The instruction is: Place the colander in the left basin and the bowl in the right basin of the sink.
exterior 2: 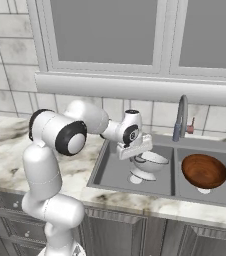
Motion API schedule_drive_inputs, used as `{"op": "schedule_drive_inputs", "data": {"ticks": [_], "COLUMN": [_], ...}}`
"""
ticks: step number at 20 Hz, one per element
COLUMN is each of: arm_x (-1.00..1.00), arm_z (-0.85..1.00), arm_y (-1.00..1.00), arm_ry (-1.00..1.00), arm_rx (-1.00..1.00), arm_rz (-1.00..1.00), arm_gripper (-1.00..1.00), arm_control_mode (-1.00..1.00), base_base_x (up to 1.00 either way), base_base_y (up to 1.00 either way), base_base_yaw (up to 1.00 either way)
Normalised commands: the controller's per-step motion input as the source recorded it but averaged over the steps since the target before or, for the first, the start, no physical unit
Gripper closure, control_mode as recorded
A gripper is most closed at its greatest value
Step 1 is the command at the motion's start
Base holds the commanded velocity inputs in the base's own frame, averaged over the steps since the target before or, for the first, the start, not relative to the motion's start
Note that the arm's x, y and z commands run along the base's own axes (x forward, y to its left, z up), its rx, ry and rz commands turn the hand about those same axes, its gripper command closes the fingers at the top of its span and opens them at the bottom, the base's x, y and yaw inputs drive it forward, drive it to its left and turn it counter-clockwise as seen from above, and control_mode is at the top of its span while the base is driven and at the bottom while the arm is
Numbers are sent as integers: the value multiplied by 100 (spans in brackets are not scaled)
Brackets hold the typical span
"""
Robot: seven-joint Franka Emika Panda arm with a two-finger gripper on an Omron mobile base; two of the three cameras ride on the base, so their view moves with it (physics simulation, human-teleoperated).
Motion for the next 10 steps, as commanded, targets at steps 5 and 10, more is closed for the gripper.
{"op": "schedule_drive_inputs", "data": {"ticks": [5,10], "arm_x": [-20,-15], "arm_z": [-13,-9], "arm_y": [14,9], "arm_ry": [15,13], "arm_rx": [0,0], "arm_rz": [0,0], "arm_gripper": [100,100], "arm_control_mode": [-100,-100], "base_base_x": [0,0], "base_base_y": [0,0], "base_base_yaw": [0,0]}}
